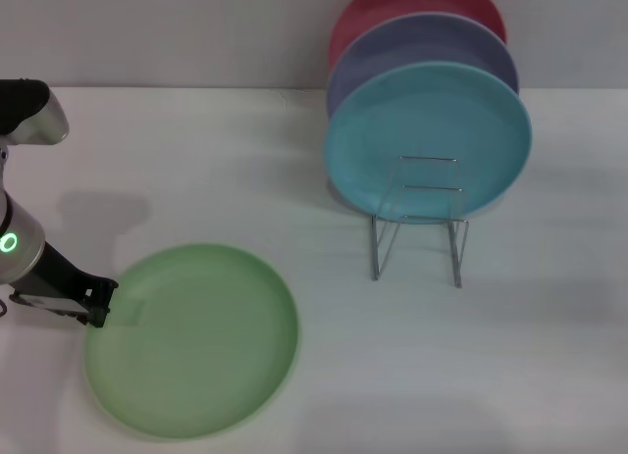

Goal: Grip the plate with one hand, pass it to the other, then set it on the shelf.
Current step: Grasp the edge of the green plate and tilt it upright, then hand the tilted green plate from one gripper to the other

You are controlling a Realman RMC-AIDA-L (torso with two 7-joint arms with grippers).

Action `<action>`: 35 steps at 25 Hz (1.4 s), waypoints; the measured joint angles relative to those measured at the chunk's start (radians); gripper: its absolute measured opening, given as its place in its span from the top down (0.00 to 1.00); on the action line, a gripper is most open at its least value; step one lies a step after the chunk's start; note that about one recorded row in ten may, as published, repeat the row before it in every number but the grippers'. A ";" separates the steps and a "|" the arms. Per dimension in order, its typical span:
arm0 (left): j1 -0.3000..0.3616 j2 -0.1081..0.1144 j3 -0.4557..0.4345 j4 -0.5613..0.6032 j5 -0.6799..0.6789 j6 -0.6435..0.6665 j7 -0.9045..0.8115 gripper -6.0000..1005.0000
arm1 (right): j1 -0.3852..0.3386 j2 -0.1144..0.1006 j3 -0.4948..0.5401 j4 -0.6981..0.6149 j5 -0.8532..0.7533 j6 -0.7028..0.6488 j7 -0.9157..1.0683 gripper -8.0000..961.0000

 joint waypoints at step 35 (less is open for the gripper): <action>0.205 -0.003 -0.228 -0.063 -0.361 0.848 0.432 0.96 | -0.050 0.034 -0.012 -0.005 -0.009 0.022 0.047 0.32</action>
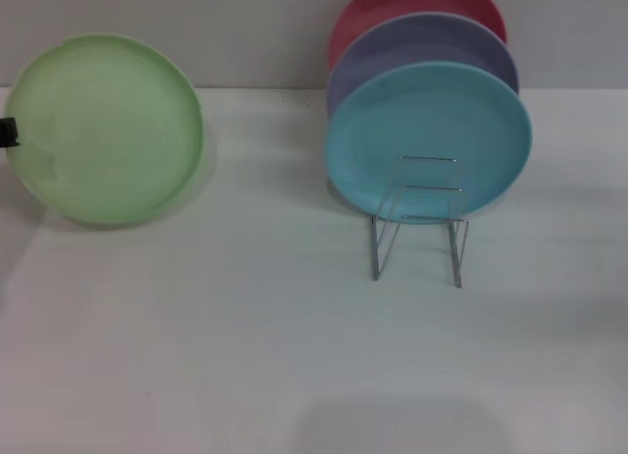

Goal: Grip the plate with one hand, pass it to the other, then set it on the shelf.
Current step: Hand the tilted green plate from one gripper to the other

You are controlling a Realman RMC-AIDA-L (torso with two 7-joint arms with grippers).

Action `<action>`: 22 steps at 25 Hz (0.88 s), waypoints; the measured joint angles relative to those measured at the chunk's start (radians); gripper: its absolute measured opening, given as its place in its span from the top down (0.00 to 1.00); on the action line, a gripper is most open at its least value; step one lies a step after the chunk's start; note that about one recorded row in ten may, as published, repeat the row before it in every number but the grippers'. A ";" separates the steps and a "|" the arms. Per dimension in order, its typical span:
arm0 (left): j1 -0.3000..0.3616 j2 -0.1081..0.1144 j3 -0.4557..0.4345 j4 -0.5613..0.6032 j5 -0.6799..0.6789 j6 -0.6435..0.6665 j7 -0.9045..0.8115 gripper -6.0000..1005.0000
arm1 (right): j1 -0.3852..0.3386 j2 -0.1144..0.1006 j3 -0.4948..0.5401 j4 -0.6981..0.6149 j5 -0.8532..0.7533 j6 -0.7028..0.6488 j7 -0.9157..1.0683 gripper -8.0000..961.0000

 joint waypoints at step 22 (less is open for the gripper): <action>0.236 0.005 0.787 -0.005 -0.282 1.102 0.135 0.96 | -0.003 0.008 -0.028 -0.013 -0.002 0.005 -0.006 0.31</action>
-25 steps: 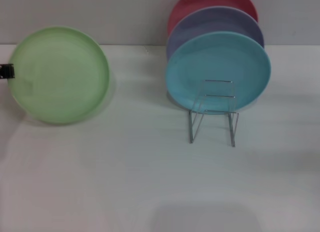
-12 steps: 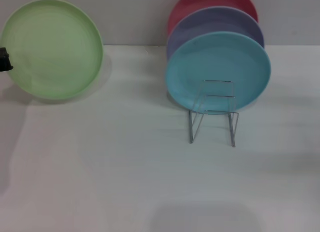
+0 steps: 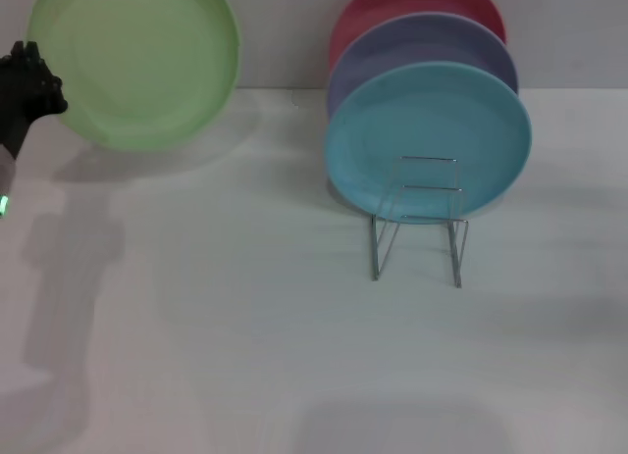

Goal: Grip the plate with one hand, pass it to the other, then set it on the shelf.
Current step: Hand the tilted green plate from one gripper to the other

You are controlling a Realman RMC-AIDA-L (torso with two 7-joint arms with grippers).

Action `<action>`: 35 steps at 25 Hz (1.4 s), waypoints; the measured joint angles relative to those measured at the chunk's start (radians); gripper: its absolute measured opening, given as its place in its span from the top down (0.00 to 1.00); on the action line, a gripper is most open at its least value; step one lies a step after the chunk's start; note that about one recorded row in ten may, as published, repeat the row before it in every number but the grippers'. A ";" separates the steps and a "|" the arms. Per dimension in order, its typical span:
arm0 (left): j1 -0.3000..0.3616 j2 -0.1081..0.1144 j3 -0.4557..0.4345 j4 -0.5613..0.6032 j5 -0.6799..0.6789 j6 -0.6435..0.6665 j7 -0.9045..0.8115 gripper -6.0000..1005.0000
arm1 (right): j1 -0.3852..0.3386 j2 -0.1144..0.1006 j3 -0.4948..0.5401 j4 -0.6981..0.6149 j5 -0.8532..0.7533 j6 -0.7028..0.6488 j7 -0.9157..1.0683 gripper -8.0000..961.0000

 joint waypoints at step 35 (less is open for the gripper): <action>0.082 -0.009 0.243 -0.315 0.477 0.485 -0.627 0.97 | 0.007 -0.006 -0.139 -0.028 0.000 0.011 0.003 0.32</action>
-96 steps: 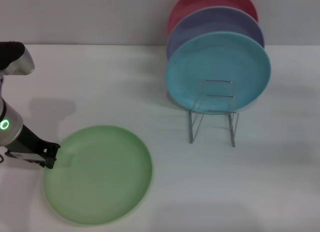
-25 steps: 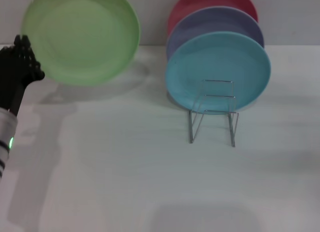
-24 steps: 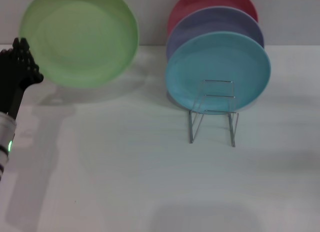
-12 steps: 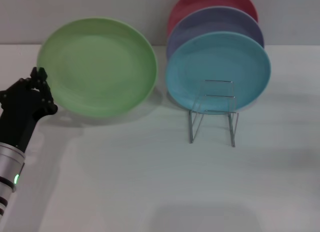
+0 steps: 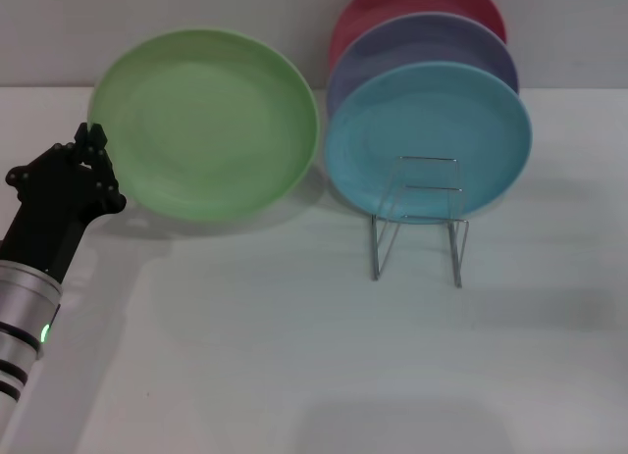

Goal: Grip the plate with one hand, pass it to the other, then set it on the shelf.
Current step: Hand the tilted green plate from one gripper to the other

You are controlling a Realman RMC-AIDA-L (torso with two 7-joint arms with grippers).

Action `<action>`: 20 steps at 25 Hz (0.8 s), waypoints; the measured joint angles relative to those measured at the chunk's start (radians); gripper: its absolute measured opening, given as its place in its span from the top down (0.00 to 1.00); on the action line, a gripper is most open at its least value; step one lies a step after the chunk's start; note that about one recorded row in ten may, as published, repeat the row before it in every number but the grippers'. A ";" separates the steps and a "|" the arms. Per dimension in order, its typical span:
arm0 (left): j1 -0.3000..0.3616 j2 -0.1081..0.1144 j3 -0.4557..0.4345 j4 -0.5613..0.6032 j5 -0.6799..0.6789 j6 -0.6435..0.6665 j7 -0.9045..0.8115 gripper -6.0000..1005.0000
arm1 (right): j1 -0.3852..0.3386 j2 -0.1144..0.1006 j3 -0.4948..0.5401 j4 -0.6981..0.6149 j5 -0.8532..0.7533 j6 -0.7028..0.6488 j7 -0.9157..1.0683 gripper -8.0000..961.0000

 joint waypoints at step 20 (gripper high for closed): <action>0.020 0.004 0.043 -0.034 0.011 0.082 -0.075 0.96 | -0.096 0.020 -0.101 0.058 0.000 -0.119 0.001 0.32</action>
